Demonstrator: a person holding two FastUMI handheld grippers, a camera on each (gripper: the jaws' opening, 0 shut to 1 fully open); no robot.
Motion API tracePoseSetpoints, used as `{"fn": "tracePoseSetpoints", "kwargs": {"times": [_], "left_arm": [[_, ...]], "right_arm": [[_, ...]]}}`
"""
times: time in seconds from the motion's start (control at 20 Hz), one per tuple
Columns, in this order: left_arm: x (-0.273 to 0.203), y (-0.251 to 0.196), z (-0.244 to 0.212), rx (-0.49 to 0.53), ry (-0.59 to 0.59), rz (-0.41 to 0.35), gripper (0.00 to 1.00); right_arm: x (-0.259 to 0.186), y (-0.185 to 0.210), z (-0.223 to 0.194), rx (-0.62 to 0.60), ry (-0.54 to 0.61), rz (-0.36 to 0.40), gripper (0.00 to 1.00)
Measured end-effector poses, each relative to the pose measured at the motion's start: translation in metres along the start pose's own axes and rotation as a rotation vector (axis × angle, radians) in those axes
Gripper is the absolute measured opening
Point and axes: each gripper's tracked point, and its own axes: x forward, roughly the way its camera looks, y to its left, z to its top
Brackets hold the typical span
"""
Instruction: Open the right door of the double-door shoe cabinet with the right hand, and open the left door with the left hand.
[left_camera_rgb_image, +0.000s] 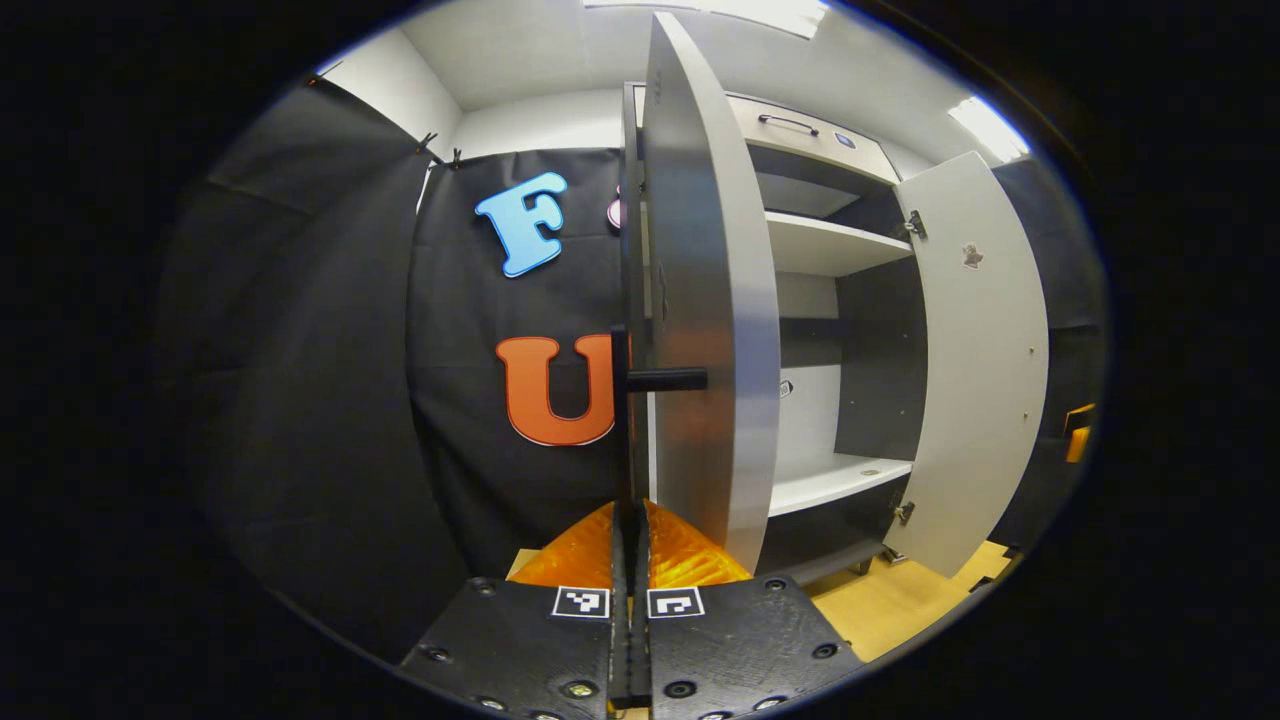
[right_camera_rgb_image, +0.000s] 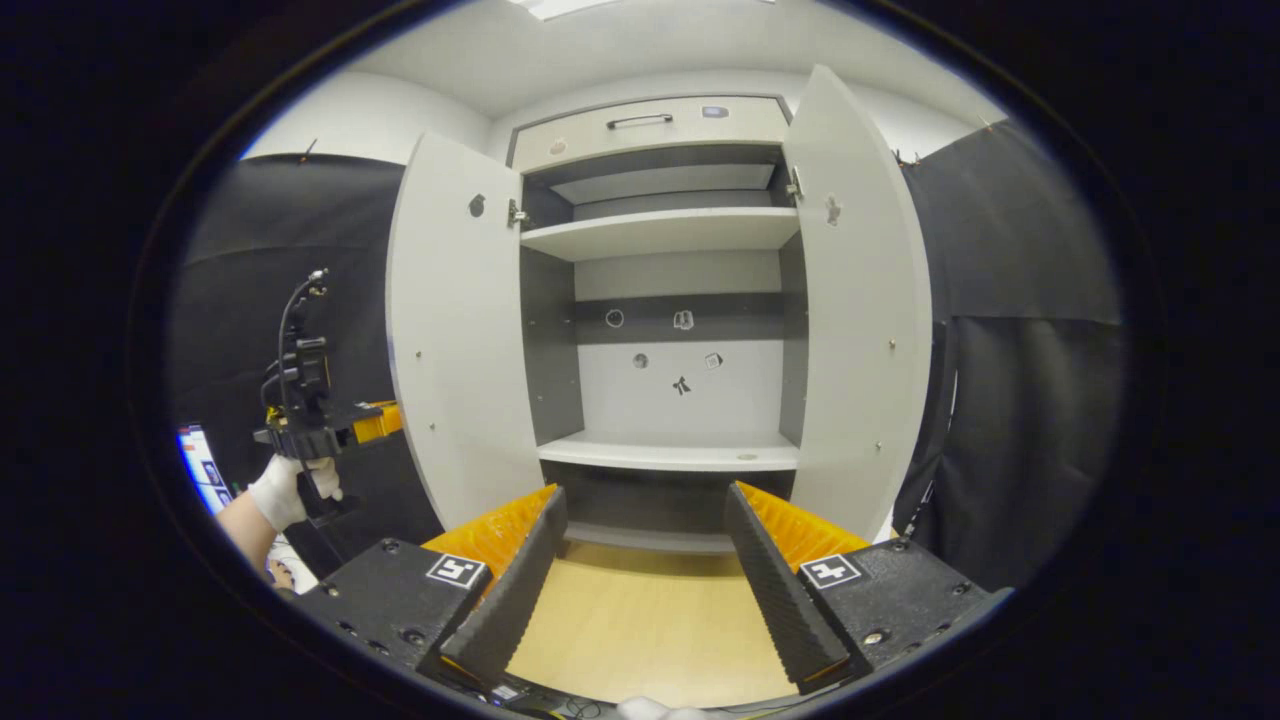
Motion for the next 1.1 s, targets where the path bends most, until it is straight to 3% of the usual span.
{"fn": "tracePoseSetpoints", "kwargs": {"times": [0.2, 0.25, 0.3, 0.55, 0.6, 0.8, 1.1], "left_arm": [[-0.001, 0.004, 0.000, 0.008, 0.004, 0.011, 0.00], [-0.002, 0.009, 0.000, 0.003, 0.007, 0.021, 0.05], [-0.003, 0.014, 0.000, -0.009, 0.006, 0.030, 0.23], [-0.023, 0.037, -0.004, -0.060, -0.004, 0.091, 0.77], [-0.029, 0.036, -0.007, -0.063, 0.006, 0.089, 1.00], [-0.056, 0.048, -0.010, -0.015, 0.038, 0.186, 0.98], [-0.094, 0.030, 0.045, 0.037, -0.024, 0.257, 0.98]], "right_arm": [[0.002, 0.000, 0.002, 0.000, -0.005, -0.001, 0.99], [0.003, -0.001, 0.002, 0.000, -0.006, -0.002, 0.99], [0.003, -0.003, 0.002, -0.001, -0.006, -0.003, 0.99], [0.008, -0.008, 0.003, 0.009, -0.005, -0.009, 0.99], [0.008, -0.009, 0.004, 0.009, -0.005, -0.010, 0.99], [0.013, -0.013, 0.006, 0.006, -0.008, -0.017, 0.99], [0.016, -0.027, 0.016, -0.002, -0.020, -0.040, 0.99]]}}
